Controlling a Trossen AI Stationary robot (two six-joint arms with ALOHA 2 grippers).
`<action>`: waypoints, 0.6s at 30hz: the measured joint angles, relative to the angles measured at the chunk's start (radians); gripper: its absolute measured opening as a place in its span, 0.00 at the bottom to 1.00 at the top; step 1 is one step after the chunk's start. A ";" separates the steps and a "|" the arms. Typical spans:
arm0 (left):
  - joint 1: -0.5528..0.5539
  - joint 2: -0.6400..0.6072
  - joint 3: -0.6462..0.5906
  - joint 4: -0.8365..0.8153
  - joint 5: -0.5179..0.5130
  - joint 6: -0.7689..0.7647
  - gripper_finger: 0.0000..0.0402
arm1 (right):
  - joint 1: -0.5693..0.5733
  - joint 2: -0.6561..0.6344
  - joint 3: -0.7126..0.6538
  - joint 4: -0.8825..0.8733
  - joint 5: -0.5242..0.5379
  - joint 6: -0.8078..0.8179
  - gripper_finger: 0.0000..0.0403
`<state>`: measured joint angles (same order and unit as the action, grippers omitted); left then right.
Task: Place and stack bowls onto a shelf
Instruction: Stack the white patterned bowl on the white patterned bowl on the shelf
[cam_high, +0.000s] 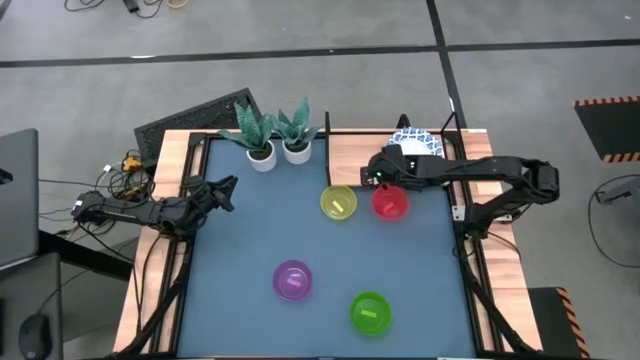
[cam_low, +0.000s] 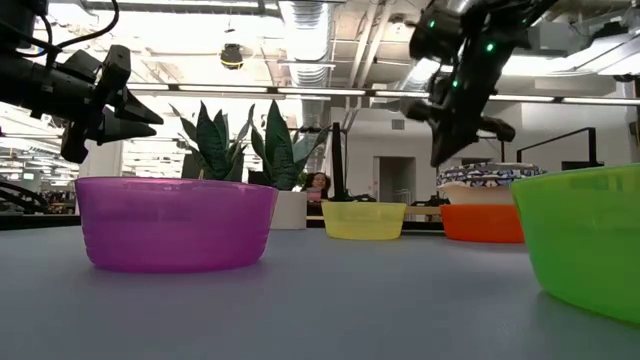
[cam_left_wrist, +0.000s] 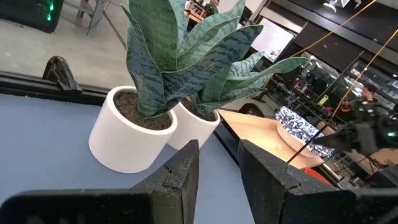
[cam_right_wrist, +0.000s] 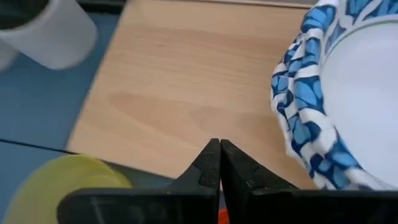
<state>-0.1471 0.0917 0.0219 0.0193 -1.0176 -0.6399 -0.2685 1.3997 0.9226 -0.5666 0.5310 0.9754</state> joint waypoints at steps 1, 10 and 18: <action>0.000 0.000 0.000 0.000 0.000 0.000 0.24 | -0.009 0.009 0.000 -0.003 -0.007 -0.014 0.06; 0.000 0.000 0.000 0.000 0.000 -0.007 0.24 | -0.049 0.016 0.000 -0.056 -0.011 -0.068 0.07; 0.000 0.000 0.000 0.000 -0.001 0.000 0.24 | -0.069 0.016 0.000 -0.137 -0.009 -0.068 0.06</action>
<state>-0.1471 0.0917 0.0219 0.0193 -1.0186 -0.6404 -0.3373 1.4155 0.9230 -0.7038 0.5215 0.9070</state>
